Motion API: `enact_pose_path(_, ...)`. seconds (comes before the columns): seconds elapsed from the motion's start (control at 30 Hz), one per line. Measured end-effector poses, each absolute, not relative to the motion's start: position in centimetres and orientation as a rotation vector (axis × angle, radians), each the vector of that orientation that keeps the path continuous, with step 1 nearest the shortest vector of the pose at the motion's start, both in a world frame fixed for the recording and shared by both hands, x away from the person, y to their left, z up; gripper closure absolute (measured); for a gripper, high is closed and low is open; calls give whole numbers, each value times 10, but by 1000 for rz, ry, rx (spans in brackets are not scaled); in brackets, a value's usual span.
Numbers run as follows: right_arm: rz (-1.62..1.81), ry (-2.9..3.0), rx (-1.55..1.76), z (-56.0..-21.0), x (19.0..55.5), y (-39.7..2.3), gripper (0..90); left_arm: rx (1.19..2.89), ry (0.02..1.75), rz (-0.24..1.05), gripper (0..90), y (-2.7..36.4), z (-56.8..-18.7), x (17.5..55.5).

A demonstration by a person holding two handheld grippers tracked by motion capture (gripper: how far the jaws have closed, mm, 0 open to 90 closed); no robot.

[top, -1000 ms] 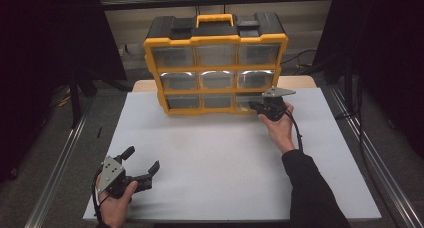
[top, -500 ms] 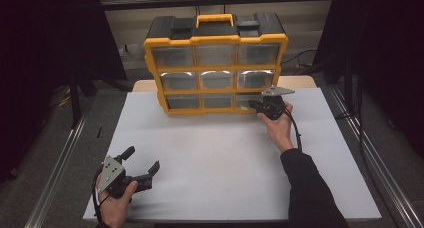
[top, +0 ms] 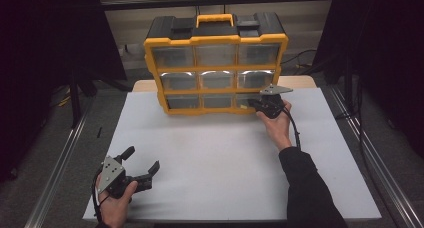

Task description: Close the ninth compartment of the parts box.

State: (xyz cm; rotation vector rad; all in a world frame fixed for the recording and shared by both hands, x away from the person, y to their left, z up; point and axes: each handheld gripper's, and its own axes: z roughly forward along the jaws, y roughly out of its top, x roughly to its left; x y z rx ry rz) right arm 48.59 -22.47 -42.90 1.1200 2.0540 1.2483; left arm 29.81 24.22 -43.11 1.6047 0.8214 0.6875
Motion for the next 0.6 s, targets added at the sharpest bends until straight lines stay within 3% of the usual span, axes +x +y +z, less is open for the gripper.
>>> enact_pose_path(0.6,1230,2030,1123,-430,491,-224,900,1619,810,681,37,238,-431,301)
